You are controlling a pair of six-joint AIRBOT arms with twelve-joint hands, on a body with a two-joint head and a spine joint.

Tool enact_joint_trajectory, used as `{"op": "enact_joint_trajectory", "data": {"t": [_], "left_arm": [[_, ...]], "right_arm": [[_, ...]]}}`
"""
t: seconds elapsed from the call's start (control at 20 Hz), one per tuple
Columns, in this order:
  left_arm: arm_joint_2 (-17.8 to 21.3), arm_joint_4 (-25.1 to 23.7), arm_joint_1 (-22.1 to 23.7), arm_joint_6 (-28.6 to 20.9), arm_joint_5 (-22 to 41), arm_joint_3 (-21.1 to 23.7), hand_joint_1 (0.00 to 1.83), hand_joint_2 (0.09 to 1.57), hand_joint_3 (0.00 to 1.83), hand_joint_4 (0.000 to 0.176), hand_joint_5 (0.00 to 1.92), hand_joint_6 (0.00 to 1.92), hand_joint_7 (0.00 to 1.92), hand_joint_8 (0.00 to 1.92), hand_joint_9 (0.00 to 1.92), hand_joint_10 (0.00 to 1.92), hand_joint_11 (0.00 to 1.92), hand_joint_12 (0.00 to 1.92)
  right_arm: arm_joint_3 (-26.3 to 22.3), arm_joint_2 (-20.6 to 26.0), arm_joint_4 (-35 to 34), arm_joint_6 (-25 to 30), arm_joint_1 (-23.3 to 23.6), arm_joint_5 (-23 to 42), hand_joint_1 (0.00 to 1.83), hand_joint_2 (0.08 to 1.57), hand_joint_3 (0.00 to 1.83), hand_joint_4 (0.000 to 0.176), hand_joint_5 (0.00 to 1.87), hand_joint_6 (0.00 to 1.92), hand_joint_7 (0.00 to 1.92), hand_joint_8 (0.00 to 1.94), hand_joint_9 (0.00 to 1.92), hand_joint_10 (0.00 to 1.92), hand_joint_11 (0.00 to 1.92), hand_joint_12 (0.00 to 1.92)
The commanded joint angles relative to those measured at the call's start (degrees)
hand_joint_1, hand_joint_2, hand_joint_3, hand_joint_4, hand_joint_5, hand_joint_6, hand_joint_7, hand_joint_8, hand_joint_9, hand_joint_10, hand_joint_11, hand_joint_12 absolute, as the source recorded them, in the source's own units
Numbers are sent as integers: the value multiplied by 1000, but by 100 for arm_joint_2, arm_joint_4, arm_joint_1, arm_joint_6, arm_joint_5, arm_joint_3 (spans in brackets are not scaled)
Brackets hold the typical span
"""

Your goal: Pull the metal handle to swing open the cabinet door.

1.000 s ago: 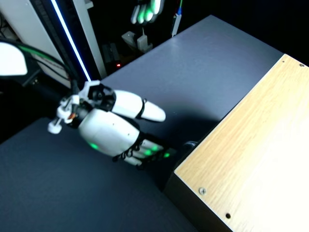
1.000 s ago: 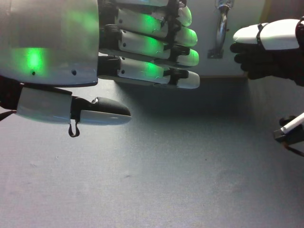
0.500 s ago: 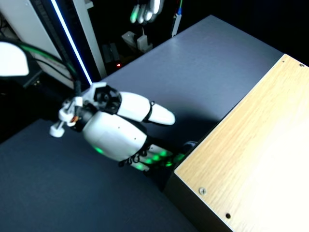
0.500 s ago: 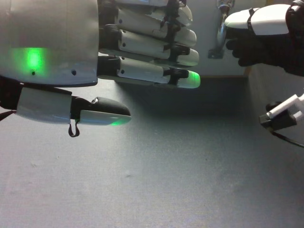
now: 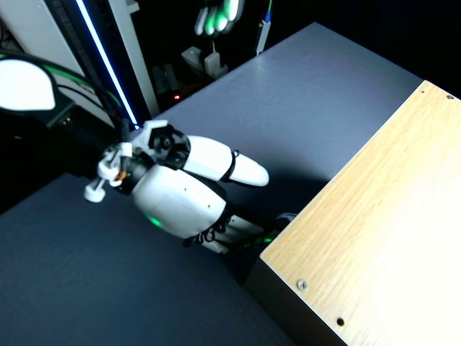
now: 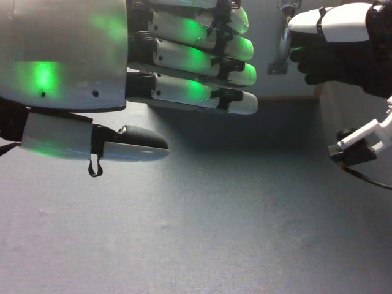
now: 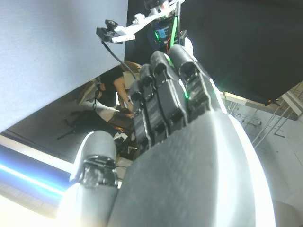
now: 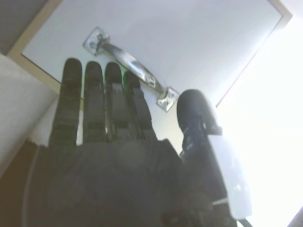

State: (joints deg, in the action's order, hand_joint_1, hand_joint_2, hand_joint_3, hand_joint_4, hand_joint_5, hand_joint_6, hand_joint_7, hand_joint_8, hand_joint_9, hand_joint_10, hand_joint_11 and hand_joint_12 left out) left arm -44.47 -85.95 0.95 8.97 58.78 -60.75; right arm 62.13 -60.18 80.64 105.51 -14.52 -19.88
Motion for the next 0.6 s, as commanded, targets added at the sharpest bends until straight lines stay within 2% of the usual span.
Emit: {"op": "enact_joint_trajectory", "data": {"t": [0.0, 0.55], "left_arm": [[43, 566, 71, 44, 145, -9, 0, 1571, 70, 0, 382, 3, 414, 3, 393, 4, 53, 765], [43, 566, 71, 44, 145, -9, 0, 1571, 72, 0, 384, 4, 416, 3, 391, 2, 51, 766]], "right_arm": [[-43, 38, 154, 82, 90, 172, 0, 1571, 30, 0, 230, 0, 238, 0, 223, 0, 0, 662], [-499, 332, 32, 82, 42, 762, 0, 1571, 23, 0, 247, 2, 253, 1, 237, 1, 0, 685]]}}
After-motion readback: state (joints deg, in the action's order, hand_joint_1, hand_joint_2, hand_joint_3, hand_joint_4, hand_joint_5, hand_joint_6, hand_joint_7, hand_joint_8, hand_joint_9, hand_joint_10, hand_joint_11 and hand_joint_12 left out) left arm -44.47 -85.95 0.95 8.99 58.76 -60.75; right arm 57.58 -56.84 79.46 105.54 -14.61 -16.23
